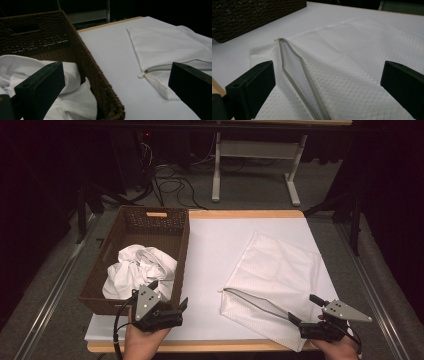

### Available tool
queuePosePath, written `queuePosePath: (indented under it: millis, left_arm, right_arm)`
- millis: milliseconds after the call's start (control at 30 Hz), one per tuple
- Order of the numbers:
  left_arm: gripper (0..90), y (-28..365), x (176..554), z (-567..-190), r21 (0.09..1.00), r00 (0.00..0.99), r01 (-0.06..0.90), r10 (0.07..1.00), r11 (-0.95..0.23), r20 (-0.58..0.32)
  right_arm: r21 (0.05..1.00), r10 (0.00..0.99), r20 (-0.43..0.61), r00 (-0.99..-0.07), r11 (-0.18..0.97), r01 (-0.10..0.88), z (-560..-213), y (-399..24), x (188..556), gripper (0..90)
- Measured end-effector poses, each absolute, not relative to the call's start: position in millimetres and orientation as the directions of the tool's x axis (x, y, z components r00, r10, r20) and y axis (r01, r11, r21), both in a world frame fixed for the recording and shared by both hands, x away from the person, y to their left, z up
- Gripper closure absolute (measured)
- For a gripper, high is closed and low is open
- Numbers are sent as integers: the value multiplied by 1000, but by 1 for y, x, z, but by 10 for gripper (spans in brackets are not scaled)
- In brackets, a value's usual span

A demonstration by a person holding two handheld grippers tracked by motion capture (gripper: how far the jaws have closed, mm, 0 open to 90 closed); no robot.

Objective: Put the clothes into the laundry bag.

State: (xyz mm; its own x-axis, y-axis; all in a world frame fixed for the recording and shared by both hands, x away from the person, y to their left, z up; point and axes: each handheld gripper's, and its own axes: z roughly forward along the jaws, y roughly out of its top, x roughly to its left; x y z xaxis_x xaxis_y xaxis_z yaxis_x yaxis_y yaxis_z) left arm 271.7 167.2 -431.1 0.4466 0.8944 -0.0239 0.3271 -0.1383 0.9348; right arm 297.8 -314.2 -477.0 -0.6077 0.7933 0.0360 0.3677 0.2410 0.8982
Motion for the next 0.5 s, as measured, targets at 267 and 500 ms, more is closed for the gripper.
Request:
queuePosePath:
  millis: [267,500]
  left_arm:
    - [22,198,272,-432,939,388,332,920,-92,-47]
    - [28,218,271,-433,940,350,334,935,-68,-56]
  right_arm:
    - [891,803,31,-596,248,381,-479,-315,299,6]
    - [893,806,31,-591,244,379,-479,-316,299,6]
